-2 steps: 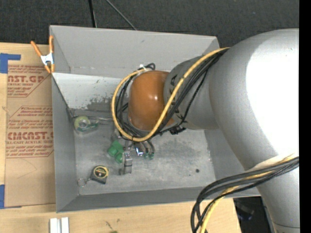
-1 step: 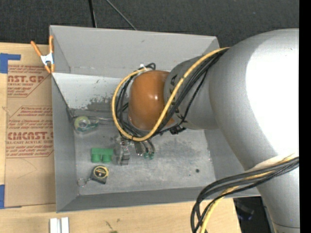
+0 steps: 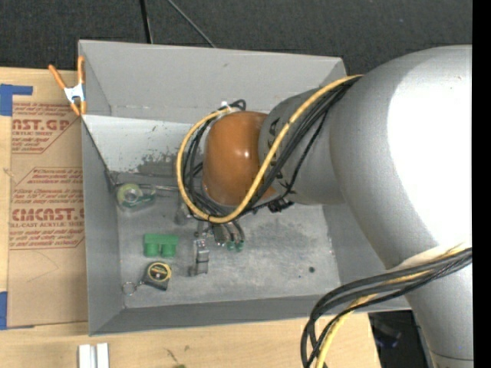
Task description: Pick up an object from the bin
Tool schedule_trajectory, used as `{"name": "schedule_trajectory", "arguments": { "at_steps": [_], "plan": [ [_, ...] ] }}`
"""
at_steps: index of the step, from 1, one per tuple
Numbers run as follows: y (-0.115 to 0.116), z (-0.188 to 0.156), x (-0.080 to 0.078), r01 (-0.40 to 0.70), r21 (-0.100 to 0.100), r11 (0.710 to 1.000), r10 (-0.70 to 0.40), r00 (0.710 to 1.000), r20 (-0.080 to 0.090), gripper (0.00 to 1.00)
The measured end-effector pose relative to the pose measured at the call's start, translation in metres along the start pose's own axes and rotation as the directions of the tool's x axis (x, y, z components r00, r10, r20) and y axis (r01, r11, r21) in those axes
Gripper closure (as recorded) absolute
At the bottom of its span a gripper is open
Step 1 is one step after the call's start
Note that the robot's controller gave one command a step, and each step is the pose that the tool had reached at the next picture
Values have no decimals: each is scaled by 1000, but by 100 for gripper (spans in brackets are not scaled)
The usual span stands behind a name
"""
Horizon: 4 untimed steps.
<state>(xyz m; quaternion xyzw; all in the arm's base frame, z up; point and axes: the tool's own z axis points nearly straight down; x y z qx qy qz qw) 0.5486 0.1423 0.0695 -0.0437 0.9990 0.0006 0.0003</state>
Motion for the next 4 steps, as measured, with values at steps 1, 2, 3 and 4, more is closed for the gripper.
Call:
{"name": "schedule_trajectory", "arguments": {
  "at_steps": [1, 2, 3, 4],
  "plan": [
    [70, 0, 11, 34, -3, 999, -34, 999, 0, 0],
    [65, 0, 10, 28, 0, 1000, -28, 1000, 1, 100],
    [73, -45, 30, 660, 0, 751, -660, 751, 2, 100],
    [56, -142, 39, 672, 5, 740, -672, 740, 8, 100]
  ]
}}
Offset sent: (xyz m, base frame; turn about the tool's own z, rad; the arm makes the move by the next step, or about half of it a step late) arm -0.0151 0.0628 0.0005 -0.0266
